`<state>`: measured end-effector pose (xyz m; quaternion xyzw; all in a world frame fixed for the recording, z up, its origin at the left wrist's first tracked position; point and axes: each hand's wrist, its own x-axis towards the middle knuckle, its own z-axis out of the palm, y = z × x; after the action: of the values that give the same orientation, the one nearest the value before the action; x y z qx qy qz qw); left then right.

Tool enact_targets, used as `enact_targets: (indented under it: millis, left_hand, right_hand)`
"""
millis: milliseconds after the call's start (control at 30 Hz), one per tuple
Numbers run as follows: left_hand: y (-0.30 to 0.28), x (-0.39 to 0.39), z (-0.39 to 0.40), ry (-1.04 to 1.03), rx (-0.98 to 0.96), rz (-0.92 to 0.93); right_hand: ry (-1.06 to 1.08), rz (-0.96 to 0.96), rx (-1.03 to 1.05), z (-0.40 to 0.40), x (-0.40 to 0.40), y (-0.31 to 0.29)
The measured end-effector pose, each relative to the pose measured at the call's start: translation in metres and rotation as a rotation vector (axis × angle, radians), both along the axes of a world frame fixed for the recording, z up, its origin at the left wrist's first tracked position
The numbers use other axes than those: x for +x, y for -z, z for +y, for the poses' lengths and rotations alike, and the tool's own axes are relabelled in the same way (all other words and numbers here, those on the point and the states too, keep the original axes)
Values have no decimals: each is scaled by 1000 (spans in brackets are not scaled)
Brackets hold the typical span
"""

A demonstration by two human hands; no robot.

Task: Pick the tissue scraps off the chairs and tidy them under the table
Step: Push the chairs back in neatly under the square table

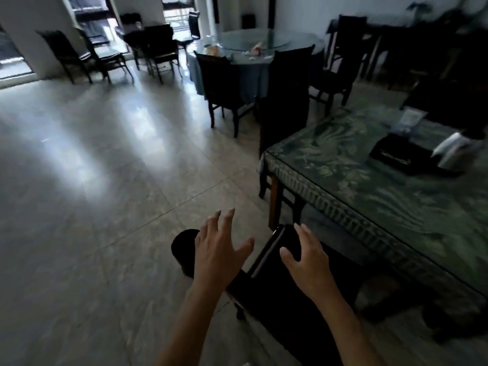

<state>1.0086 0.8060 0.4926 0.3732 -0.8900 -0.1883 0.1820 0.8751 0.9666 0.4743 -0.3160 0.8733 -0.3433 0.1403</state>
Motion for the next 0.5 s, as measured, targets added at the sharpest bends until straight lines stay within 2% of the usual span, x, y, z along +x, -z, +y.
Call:
enact_targets:
  millis: [233,500]
  left_hand:
    - [4,-54,-20,317,35,7]
    - [15,-63,-29,593,66,-7]
  right_hand:
    - [316,12,-9,20,1,-8]
    - [584,76,34,27,39,-11]
